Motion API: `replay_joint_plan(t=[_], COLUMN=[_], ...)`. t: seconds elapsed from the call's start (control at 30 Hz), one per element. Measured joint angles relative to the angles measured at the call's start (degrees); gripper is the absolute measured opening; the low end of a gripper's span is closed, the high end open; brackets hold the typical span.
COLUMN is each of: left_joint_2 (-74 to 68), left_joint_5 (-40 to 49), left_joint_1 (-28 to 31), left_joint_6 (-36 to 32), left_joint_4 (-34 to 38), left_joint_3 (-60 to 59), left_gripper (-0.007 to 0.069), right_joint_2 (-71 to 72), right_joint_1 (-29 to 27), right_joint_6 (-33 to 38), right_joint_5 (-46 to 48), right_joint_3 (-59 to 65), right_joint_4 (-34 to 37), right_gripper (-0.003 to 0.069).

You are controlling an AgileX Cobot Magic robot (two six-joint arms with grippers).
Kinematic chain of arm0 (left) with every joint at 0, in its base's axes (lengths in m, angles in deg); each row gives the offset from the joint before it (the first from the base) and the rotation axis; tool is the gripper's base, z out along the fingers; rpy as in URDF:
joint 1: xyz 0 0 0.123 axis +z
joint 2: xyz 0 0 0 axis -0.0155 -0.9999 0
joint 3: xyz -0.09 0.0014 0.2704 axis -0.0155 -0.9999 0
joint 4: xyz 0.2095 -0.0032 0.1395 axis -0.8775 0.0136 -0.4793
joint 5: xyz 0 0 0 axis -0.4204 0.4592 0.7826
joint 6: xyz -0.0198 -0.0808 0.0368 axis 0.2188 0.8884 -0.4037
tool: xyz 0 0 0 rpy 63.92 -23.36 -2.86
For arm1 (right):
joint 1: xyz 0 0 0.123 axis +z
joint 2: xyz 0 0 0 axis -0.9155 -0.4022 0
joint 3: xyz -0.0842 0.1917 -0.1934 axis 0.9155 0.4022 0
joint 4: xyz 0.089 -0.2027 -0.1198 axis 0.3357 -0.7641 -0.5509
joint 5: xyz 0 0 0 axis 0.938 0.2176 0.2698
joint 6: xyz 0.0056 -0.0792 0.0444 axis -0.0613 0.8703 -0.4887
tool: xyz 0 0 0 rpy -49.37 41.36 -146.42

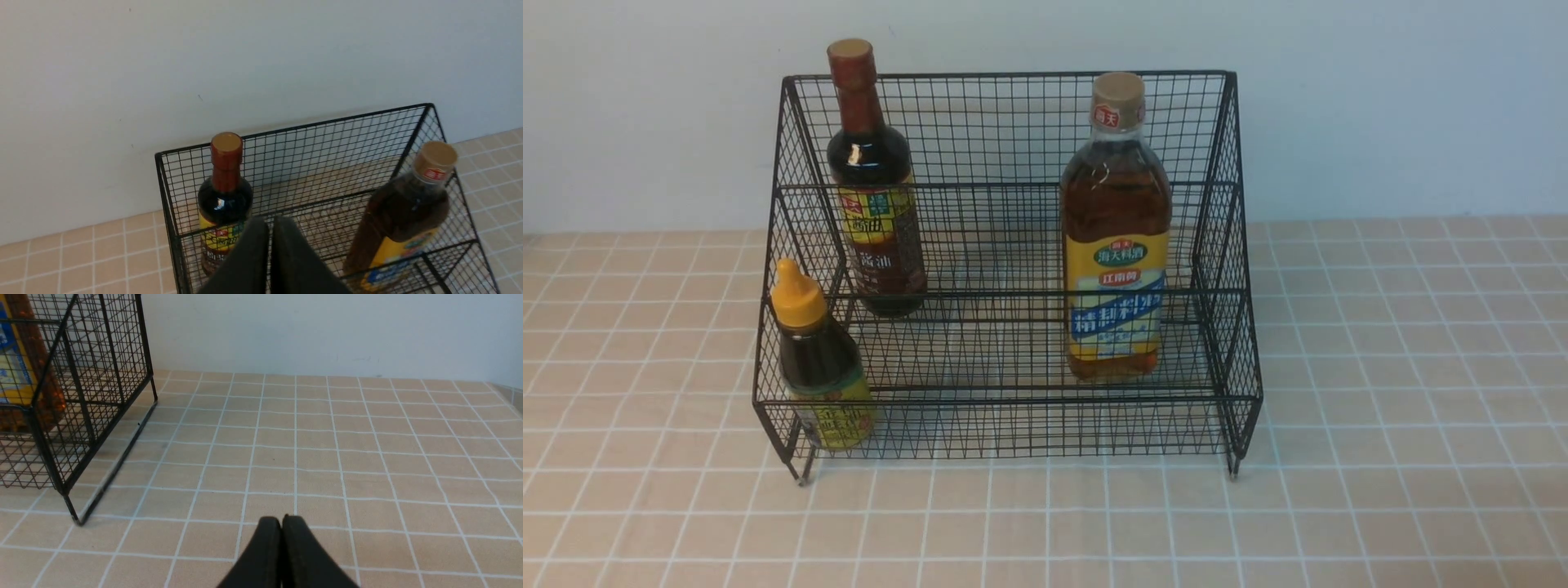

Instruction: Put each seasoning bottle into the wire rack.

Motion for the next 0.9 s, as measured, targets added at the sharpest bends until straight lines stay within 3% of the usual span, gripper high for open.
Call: replay_joint_plan(t=[0.33,0.77,0.9], left_joint_2=[21.16,29.99,33.58], left_joint_5=[1.69,4.49,-1.21], left_joint_1=[0.0,0.0,1.32], left_joint_6=[0.25,-0.88,-1.11], left_joint_4=[1.41,0.21,-0.96], left_joint_3=[-16.8,-19.64,-26.44], left_gripper=[-0.0007,-0.0007,-0.0007], right_joint_2=[0.0,0.0,0.0], right_joint_1=[0.0,0.0,0.0], right_joint_6=[0.0,0.0,0.0], right_joint_5=[0.0,0.0,0.0], right_joint_3=[0.0,0.0,0.0], right_joint_4=[0.0,0.0,0.0], right_gripper=[-0.0013,-0.0013,-0.0013])
